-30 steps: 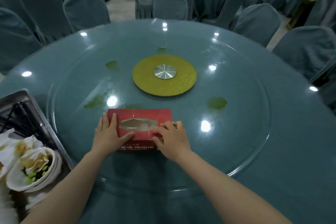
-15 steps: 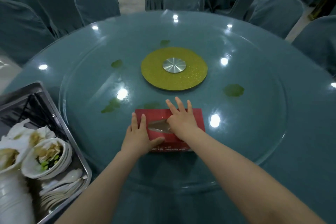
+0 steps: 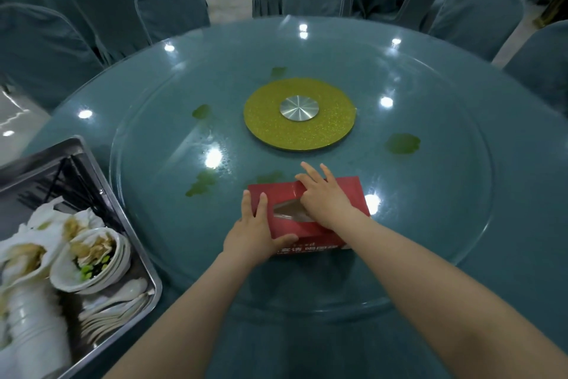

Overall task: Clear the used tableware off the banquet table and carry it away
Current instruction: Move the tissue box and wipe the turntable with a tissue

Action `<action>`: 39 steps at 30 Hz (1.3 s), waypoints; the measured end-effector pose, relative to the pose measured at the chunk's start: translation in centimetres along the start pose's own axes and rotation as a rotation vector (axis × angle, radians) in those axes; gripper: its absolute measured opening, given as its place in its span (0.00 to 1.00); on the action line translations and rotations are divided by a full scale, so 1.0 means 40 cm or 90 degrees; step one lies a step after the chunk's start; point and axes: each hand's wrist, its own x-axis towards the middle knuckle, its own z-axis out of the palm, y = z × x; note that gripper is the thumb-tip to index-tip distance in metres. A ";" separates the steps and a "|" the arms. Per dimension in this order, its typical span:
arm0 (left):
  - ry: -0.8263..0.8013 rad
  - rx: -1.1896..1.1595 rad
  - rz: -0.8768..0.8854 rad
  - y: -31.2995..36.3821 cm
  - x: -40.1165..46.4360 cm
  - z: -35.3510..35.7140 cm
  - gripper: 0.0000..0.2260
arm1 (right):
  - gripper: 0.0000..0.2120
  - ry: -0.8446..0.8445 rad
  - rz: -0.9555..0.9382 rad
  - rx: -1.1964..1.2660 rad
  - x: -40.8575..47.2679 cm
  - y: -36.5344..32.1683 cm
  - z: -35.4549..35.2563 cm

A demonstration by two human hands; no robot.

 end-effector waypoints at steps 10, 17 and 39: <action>-0.010 -0.002 -0.007 0.015 -0.001 0.006 0.51 | 0.05 0.381 0.399 0.733 -0.158 0.090 -0.024; -0.016 -0.011 -0.007 0.019 -0.006 0.000 0.51 | 0.08 0.433 0.427 0.721 -0.181 0.150 -0.063; 0.007 -0.035 0.009 -0.020 0.010 0.009 0.52 | 0.14 -0.040 -0.186 -0.192 0.027 -0.015 -0.058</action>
